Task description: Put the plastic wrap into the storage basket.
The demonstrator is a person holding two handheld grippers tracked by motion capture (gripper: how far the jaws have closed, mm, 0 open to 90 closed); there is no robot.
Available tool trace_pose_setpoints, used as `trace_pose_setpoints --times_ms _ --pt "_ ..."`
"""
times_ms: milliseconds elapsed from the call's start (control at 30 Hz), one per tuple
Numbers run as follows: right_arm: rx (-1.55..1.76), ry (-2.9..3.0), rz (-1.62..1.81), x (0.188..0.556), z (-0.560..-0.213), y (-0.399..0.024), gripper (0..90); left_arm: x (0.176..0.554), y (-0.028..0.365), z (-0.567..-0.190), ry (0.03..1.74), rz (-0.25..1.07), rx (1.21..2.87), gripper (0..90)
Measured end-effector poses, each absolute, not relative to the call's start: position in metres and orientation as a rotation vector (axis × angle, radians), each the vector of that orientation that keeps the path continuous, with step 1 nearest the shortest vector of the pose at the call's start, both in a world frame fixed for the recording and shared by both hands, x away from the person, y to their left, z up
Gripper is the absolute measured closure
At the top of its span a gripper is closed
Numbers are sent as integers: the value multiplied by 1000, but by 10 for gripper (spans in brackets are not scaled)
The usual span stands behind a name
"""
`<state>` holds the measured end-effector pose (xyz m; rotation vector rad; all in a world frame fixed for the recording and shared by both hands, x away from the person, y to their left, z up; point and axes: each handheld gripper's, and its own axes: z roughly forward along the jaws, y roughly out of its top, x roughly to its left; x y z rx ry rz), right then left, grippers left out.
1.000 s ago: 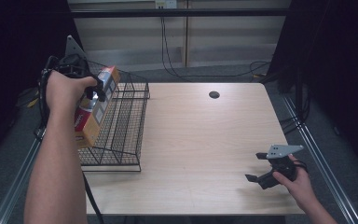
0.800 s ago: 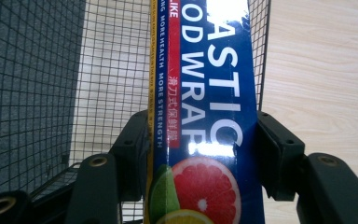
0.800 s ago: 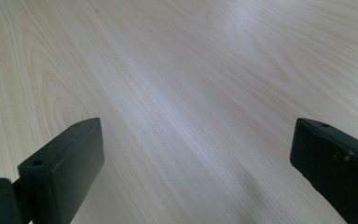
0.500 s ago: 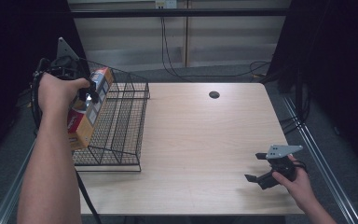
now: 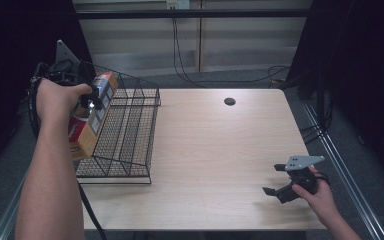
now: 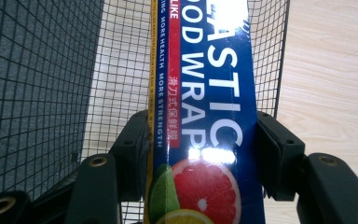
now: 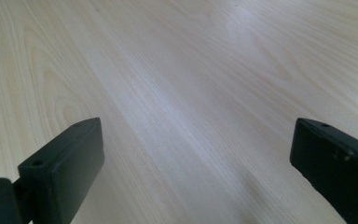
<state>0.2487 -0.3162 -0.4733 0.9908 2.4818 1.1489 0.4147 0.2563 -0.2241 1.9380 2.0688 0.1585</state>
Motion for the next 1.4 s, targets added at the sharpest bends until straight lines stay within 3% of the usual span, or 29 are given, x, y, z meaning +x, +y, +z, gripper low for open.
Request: trace_pose_setpoints --times_ms 1400 --pt "988 2492 1132 249 -477 -316 30 420 282 -255 2145 190 1889 441"
